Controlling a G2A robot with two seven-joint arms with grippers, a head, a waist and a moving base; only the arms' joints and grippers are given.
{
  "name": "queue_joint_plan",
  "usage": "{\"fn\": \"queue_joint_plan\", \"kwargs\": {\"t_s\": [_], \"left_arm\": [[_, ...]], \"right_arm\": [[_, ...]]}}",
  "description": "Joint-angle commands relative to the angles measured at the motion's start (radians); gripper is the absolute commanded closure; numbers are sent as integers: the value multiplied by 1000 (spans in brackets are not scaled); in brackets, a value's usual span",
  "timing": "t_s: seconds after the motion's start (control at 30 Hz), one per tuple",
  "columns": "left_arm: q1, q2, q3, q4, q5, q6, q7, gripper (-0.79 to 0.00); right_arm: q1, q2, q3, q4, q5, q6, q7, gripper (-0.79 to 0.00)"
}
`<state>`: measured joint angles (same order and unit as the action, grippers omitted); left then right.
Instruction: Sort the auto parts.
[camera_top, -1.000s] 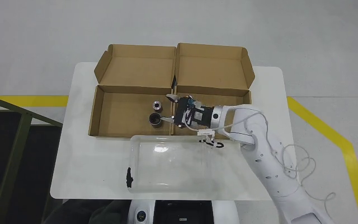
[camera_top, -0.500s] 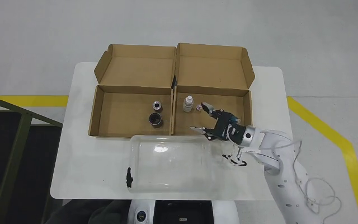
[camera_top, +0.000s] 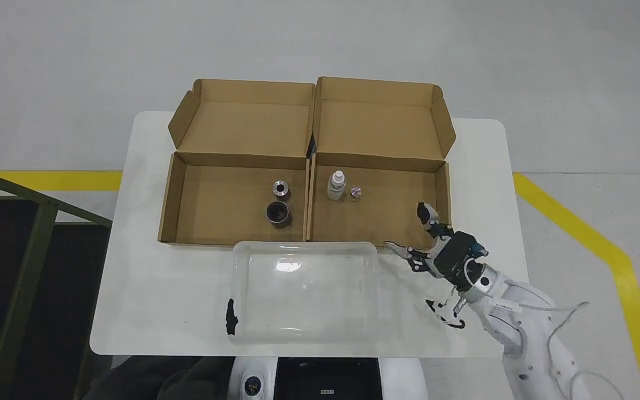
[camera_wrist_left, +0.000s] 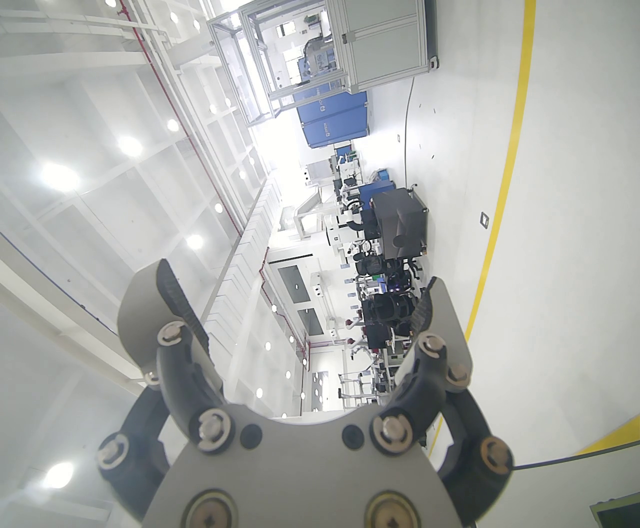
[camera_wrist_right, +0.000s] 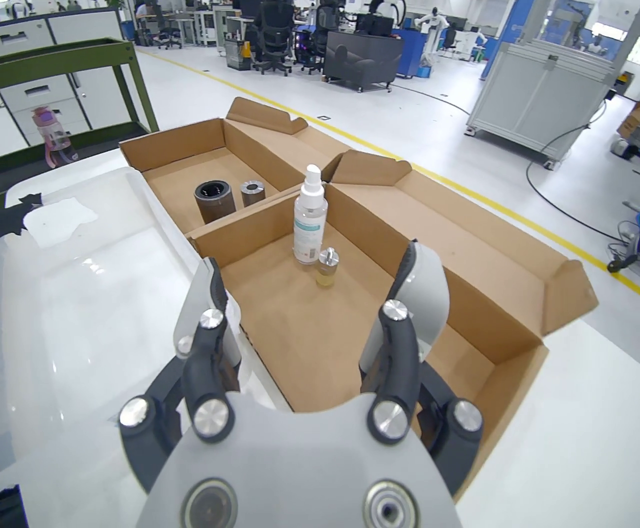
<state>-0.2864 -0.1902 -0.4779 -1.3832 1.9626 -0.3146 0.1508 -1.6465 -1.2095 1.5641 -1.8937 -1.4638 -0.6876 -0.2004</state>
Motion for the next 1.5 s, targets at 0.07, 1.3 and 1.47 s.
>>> {"fn": "queue_joint_plan", "kwargs": {"t_s": [0.07,1.3,1.47], "left_arm": [[0,0,0,0,0,0,0,-785],[0,0,0,0,0,0,0,-785],[0,0,0,0,0,0,0,-785]], "right_arm": [[-58,5,43,0,-23,36,-92,-646],[-180,21,176,-6,-32,122,-244,-785],[-180,21,176,-6,-32,122,-244,-785]]}}
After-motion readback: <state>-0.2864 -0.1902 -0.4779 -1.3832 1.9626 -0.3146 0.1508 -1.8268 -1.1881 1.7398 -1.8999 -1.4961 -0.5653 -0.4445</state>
